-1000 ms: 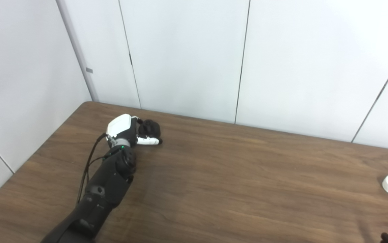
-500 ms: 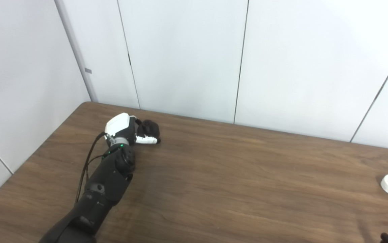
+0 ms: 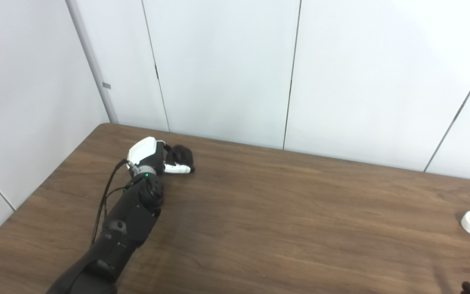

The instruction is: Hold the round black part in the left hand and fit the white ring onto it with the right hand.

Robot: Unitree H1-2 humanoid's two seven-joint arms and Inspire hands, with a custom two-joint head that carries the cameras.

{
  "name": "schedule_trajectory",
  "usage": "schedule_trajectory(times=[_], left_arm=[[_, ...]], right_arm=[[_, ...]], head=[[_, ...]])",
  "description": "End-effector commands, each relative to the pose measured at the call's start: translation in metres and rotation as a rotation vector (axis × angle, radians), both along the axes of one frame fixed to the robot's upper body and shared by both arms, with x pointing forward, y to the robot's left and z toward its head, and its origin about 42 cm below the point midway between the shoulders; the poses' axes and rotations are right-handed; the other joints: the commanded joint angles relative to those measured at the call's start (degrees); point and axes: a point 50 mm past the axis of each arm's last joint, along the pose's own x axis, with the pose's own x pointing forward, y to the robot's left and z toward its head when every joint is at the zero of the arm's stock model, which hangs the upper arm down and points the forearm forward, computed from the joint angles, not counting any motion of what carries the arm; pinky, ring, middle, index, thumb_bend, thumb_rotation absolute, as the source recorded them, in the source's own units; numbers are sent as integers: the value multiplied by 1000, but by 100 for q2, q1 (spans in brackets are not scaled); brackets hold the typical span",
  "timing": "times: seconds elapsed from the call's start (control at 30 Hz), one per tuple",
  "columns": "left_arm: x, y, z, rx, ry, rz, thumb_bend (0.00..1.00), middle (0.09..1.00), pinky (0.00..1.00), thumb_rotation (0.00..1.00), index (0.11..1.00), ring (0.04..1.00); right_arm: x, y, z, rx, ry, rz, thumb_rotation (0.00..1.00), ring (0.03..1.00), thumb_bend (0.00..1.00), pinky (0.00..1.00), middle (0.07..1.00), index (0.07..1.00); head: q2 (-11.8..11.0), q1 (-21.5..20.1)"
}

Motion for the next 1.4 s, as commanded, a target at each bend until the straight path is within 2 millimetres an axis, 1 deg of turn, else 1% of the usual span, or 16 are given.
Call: schedule_trajectory(times=[0.0,0.23,0.37,0.5,0.7,0.8,0.87,0.9,0.93,0.97,1.0,1.1,1.37], left_arm=[[18,3,40,26,-107,6,919,888,1000,373,749,972],[18,3,40,17,-108,7,913,882,1000,358,747,969],[17,4,41,22,-106,9,909,871,1000,353,745,966],[18,5,41,9,-117,14,910,871,1000,339,744,963],[19,4,41,9,-121,15,906,859,1000,310,704,956],[20,4,41,27,-113,13,877,854,1000,291,667,956],[20,4,41,30,-113,9,821,850,1000,244,626,954],[20,5,41,26,-116,9,809,849,1000,233,616,953],[21,5,41,16,-121,11,669,846,1000,156,556,953],[21,6,41,5,-128,14,581,844,1000,104,517,953],[21,6,41,-1,-137,14,552,840,1000,84,502,950],[19,6,41,-6,-157,9,523,811,1000,58,486,925],[19,8,38,6,-171,0,521,789,1000,51,484,906]], right_arm=[[-6,3,-1,8,-11,-8,1000,949,496,950,939,961],[-6,3,-2,13,-9,-8,1000,945,478,952,940,958],[-6,3,-2,11,-9,-7,1000,944,500,950,938,957],[-6,3,-3,14,-11,-8,1000,944,488,947,938,958],[-6,3,-2,15,-11,-10,1000,943,497,944,938,957],[-6,3,-2,15,-9,-10,1000,944,502,946,937,958],[-6,3,-2,14,-9,-11,1000,944,509,948,938,958],[-6,2,-2,14,-10,-10,1000,944,511,949,938,957],[-6,2,-2,15,-10,-9,1000,945,513,948,938,958],[-6,2,-2,18,-9,-8,1000,947,512,947,939,959],[-6,2,-2,22,-8,-7,1000,949,511,949,942,959],[-7,2,-3,26,-6,-11,1000,950,498,954,943,960],[-6,2,-2,5,-7,-2,1000,944,501,939,943,968]], head=[[3,3],[3,3],[3,3],[-6,2],[-6,2],[-6,2],[3,8],[3,12],[5,17],[5,17],[7,16],[5,18],[-4,1]])
